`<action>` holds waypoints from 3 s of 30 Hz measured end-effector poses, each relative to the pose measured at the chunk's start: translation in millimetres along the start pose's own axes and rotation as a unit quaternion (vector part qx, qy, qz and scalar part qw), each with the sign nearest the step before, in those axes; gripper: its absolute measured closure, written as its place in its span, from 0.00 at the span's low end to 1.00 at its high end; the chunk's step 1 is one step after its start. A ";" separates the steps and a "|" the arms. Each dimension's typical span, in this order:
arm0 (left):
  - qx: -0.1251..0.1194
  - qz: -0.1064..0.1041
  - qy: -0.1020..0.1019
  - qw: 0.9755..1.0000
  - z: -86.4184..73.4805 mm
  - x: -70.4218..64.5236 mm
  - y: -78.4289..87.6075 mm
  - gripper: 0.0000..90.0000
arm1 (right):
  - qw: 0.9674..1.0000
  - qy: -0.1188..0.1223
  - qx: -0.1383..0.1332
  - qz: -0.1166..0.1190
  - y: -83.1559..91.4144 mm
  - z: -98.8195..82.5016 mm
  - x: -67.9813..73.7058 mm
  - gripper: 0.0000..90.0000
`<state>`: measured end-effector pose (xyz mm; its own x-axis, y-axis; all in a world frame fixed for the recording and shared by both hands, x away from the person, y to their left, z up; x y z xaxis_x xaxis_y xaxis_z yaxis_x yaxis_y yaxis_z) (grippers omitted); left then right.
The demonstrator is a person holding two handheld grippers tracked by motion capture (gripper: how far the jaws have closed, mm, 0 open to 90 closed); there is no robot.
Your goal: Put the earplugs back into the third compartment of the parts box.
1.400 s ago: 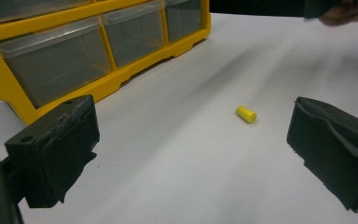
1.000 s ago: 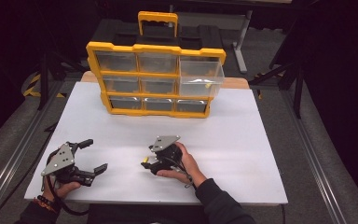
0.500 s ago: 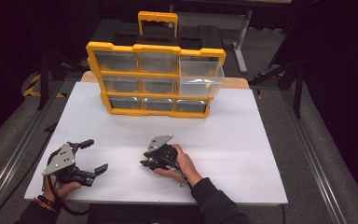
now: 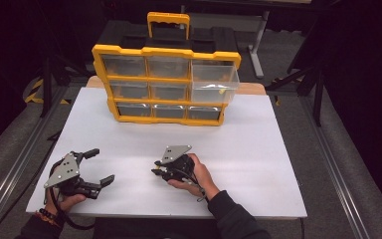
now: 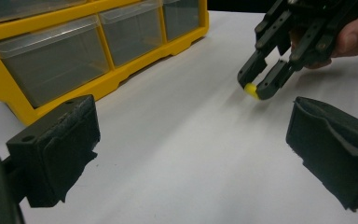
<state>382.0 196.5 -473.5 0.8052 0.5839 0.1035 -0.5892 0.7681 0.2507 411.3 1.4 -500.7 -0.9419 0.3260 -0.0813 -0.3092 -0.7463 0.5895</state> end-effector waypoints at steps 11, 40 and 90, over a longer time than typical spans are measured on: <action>0.001 0.001 0.001 1.000 -0.5 1.0 0.5 0.04 | 0.998 0.012 -0.056 -0.020 43.3 24.1 -2.5 0.79; -0.008 0.006 0.018 1.000 -0.3 7.8 1.2 0.04 | 0.985 -0.009 -0.132 -0.109 150.5 34.8 -38.3 0.79; -0.010 -0.004 0.021 1.000 0.2 7.5 -2.7 0.04 | 0.953 -0.016 -0.143 -0.267 246.5 137.9 -175.6 0.78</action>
<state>389.7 198.8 -473.2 0.8067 0.5877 0.0619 -0.5844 0.7779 0.2311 518.7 -159.8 -230.3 -0.6368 0.7180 -0.2810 -0.7710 -0.5947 0.2279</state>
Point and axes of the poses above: each handheld gripper's, and its own axes: y roughly backward along the jaws, z roughly out of its top, x roughly to its left, the point moved 9 cm from there along -y, roughly forward along the jaws, and after that the axes turned 2 degrees about -x, right-handed, at the moved point
